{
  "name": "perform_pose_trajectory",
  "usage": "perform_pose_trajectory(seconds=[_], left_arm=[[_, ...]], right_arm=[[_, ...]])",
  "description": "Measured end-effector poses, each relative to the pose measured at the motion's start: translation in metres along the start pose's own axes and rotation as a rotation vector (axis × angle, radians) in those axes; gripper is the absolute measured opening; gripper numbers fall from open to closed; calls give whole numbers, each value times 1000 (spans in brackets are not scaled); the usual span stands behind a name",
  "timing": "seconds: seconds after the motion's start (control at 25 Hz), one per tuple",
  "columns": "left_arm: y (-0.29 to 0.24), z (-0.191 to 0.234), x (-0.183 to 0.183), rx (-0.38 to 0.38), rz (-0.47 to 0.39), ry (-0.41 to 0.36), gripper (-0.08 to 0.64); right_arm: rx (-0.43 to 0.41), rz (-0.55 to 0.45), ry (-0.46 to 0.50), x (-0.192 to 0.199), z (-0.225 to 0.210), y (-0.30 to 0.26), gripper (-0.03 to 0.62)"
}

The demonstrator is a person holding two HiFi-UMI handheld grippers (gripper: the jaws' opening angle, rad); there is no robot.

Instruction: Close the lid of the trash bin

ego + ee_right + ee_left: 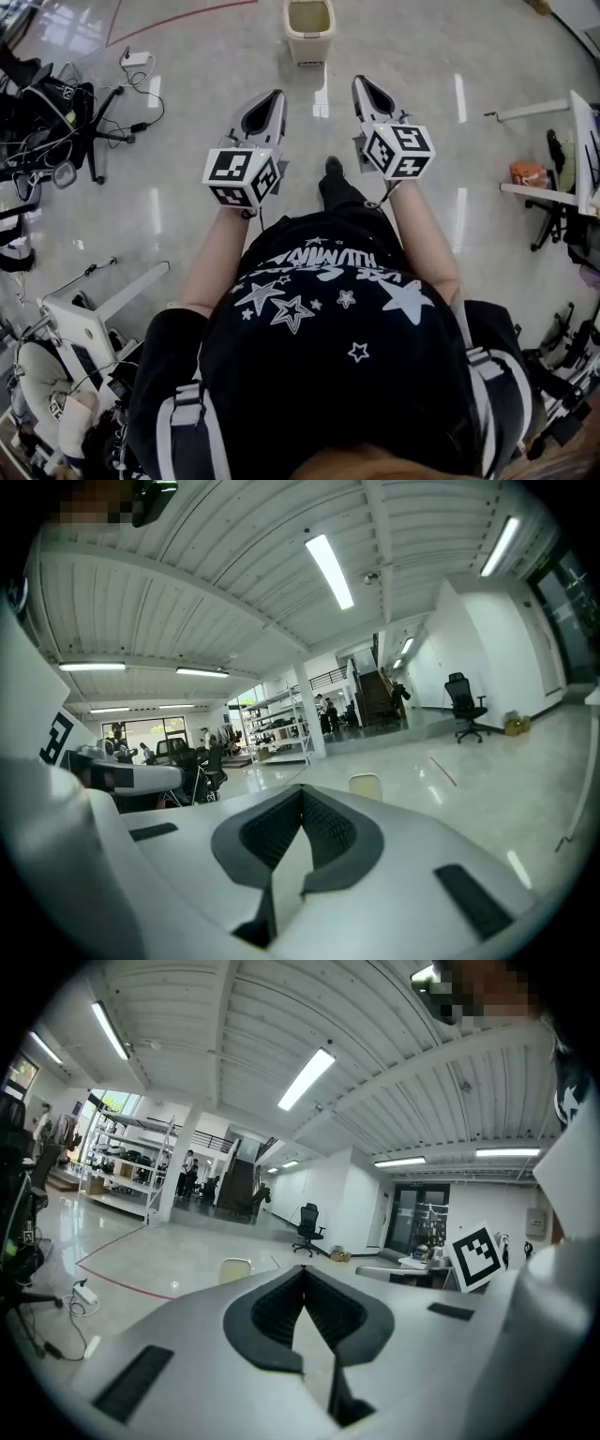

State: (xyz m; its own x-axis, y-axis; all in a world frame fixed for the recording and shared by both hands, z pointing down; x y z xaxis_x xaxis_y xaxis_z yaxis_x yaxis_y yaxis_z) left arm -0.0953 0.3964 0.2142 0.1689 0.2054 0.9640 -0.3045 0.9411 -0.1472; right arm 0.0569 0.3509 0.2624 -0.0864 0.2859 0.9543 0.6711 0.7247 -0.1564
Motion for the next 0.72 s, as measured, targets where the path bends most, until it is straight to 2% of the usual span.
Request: perform_pose_trajectory(seconds=[0.2,0.44,0.72], left_arm=[[-52,-5,-10,-33,3,-5,11],[-107,-33,-9,-53,28,-25,11],[-141,-40,-14,-111,25,-21,11]], right_arm=[[-23,-1,-10,-22,-50,-28,2],[-33,2,-48,-35,-118,-36,0],[-67,12,-68,-43,-161,-50,2]])
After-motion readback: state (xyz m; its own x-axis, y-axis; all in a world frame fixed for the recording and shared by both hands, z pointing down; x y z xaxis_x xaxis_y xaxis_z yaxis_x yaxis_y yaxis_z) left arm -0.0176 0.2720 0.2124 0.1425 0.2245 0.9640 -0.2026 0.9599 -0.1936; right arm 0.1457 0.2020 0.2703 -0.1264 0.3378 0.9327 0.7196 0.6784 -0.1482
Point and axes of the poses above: the fingertips, and each gripper's own axes: y backward along the fingers, z to its left, x out of its underside, the point moved 1 cm from there along y, backward along the fingers, and after that the axes turned 10 degrees about -x, right-handed, at the moved point
